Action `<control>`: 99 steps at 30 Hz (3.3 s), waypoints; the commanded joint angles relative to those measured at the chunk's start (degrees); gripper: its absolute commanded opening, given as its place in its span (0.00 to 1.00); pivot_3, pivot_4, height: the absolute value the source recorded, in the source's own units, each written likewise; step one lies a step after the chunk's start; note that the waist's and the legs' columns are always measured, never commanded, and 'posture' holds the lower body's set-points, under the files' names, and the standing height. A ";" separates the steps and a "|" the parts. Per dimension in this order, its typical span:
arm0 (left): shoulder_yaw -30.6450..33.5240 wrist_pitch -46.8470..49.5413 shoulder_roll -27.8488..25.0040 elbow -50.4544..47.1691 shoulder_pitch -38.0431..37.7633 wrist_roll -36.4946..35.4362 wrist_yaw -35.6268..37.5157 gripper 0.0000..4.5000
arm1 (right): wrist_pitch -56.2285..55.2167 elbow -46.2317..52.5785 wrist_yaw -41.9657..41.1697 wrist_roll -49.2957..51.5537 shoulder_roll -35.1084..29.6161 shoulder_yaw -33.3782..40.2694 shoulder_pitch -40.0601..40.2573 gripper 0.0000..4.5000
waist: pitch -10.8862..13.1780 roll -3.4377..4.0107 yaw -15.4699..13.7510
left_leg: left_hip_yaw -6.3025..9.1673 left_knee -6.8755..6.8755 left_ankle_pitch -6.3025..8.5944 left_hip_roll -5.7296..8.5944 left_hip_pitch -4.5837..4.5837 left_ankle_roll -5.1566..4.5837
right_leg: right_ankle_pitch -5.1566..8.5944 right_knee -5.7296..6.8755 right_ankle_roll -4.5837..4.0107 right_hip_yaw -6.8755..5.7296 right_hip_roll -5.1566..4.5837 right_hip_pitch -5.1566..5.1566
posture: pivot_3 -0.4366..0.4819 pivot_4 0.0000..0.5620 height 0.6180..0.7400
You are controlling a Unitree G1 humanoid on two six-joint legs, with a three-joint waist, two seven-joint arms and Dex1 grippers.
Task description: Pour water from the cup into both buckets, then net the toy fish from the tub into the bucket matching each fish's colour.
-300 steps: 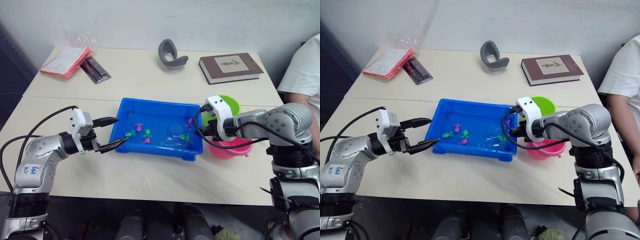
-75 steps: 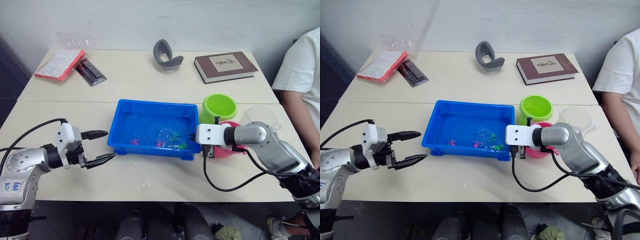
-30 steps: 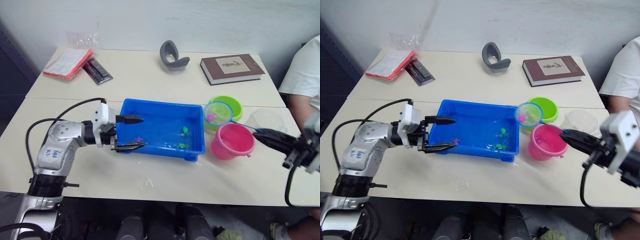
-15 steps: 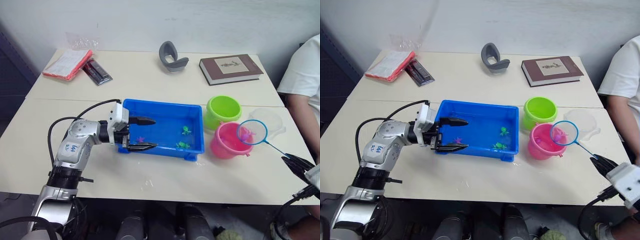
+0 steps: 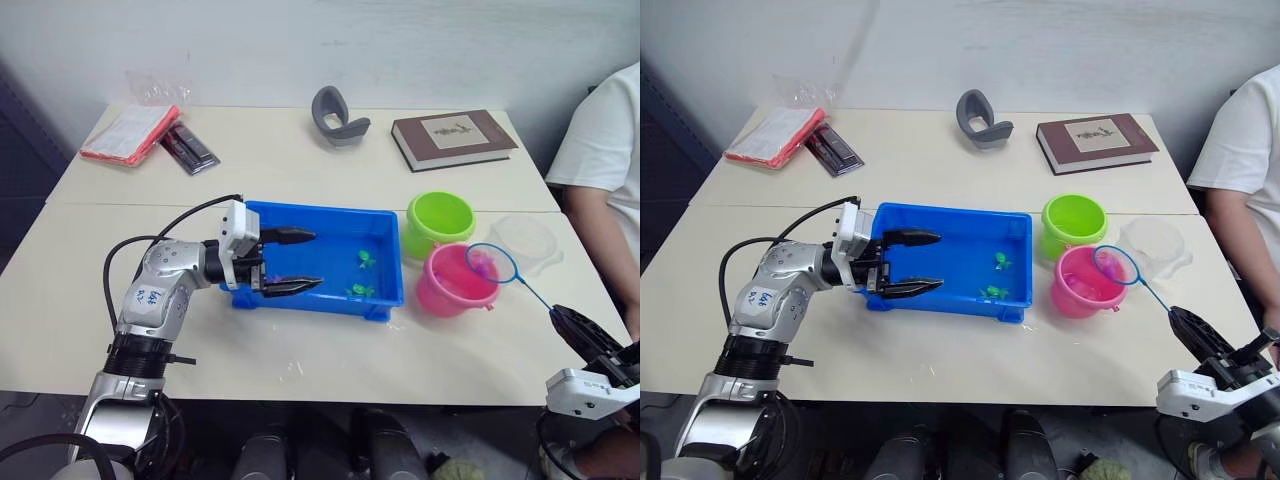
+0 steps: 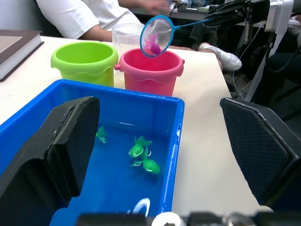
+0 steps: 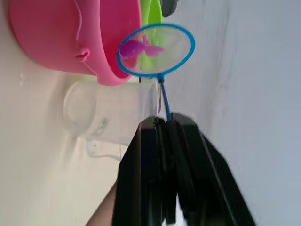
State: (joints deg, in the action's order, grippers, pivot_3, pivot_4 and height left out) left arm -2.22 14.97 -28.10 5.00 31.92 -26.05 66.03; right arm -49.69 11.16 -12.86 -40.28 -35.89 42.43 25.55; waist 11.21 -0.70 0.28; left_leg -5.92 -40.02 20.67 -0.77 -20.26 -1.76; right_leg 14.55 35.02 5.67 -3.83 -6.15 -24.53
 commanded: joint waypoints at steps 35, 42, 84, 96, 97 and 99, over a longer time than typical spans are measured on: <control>19.92 -3.14 -20.71 -6.36 -22.17 -0.80 -0.39 0.98 | 74.27 0.14 -35.92 53.09 -8.87 -64.31 -62.31 0.00 | 0.00 -0.12 0.14 | 0.58 -0.06 0.08 -0.16 -0.91 0.04 | 0.04 0.02 -0.30 -0.61 -0.51 -0.63 | 0.48 0.27 1.00; 21.16 -3.07 -20.37 -10.05 -25.66 -0.98 -3.19 0.98 | 70.33 -9.42 -41.22 42.32 -3.25 -71.73 -69.60 0.00 | 0.00 -0.12 0.09 | 0.31 -0.06 0.09 -0.12 -1.16 0.01 | 0.03 0.13 -0.28 -1.35 -0.43 -0.96 | 0.48 0.27 1.00; 11.62 7.27 -12.61 -12.70 -10.63 -5.85 -7.97 0.98 | 99.99 15.78 -44.00 72.19 -7.70 -26.31 -49.77 0.00 | 0.00 -0.12 -0.30 | 0.27 -0.08 0.06 -0.06 -1.06 0.02 | 0.02 0.33 -0.27 -1.51 -0.40 -0.90 | 0.48 0.27 1.00; 3.70 4.41 -8.34 -5.17 -1.63 -2.97 -1.46 0.98 | 92.91 25.94 -38.58 73.40 -5.92 3.86 -17.63 0.00 | -0.03 -0.09 -1.62 | 0.10 -0.09 -0.01 0.05 -0.92 -0.10 | -0.06 0.29 -0.12 -1.32 -0.29 -0.79 | 0.48 0.27 1.00; 3.21 4.09 -7.77 -4.57 -1.12 -2.80 -1.14 0.98 | 90.69 25.52 -38.20 72.10 -5.18 5.28 -15.39 0.00 | -0.03 -0.09 -1.61 | 0.03 -0.08 -0.01 0.05 -0.88 -0.11 | -0.08 0.29 -0.10 -1.25 -0.28 -0.79 | 0.48 0.27 1.00; 2.56 3.70 -6.90 -3.69 -0.42 -2.60 -0.49 0.98 | 85.32 24.35 -38.38 68.85 -4.29 6.20 -10.90 0.00 | -0.03 -0.10 -1.61 | 0.00 -0.09 -0.01 0.05 -0.85 -0.12 | -0.08 0.31 -0.09 -1.19 -0.26 -0.78 | 0.48 0.27 1.00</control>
State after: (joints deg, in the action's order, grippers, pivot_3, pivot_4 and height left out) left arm 0.12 19.92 -35.09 1.62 30.25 -28.79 64.63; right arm 40.31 35.38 -51.34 30.75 -40.67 46.15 13.12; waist 11.17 -0.80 -1.33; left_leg -5.92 -40.11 20.66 -0.71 -21.09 -1.88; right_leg 14.47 35.34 5.58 -5.01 -6.41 -25.32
